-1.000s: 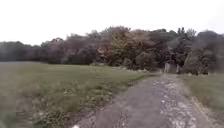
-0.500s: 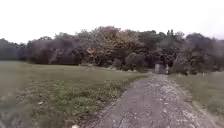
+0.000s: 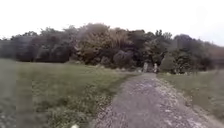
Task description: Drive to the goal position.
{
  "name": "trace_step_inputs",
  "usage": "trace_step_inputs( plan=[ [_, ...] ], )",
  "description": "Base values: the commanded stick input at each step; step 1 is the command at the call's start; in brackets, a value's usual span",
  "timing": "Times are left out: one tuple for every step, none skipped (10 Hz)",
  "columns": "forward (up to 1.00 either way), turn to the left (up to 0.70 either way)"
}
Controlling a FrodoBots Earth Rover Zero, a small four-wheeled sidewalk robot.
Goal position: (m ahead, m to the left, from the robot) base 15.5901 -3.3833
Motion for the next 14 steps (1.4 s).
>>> trace_step_inputs(
  plan=[
    [0.85, -0.31],
    [0.85, -0.31],
    [0.85, -0.31],
    [0.85, -0.31],
    [0.85, -0.31],
    [0.85, -0.31],
    [0.85, -0.31],
    [0.85, -0.31],
    [0.85, -0.16],
    [0.85, -0.13],
    [0.85, -0.06],
    [0.85, -0.05],
    [0.85, -0.02],
    [0.85, -0.01]
  ],
)
